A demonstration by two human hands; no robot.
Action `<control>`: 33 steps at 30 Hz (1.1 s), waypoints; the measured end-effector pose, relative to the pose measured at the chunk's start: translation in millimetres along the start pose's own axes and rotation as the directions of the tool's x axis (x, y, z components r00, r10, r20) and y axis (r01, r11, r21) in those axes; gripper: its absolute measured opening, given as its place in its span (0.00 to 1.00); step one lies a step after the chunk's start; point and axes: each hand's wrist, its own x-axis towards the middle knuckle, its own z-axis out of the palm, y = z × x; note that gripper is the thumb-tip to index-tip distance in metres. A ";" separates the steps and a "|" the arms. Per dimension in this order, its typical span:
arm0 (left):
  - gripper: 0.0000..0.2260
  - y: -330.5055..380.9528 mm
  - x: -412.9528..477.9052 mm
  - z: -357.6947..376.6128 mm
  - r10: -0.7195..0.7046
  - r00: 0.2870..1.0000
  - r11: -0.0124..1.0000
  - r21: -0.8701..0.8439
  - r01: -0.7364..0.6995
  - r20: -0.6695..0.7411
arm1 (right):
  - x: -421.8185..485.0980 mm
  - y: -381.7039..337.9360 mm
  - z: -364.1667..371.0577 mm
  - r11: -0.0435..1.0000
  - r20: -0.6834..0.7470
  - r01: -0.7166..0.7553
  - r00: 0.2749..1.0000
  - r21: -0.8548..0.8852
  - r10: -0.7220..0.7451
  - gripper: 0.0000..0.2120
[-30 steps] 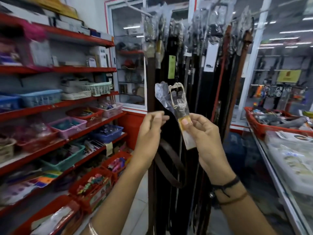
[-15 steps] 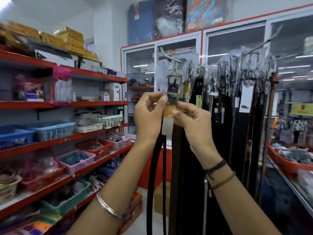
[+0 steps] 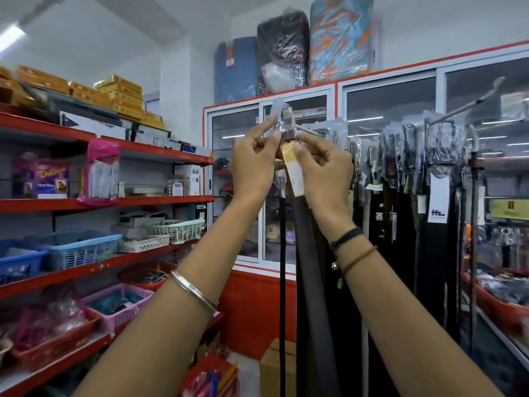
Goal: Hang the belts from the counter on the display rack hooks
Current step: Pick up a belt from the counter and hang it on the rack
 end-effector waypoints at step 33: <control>0.10 -32.6 -123.9 29.8 0.105 0.994 0.983 0.146 -0.110 0.041 | -60.4 28.3 -108.5 0.924 0.117 0.036 0.993 -0.381 0.010 0.11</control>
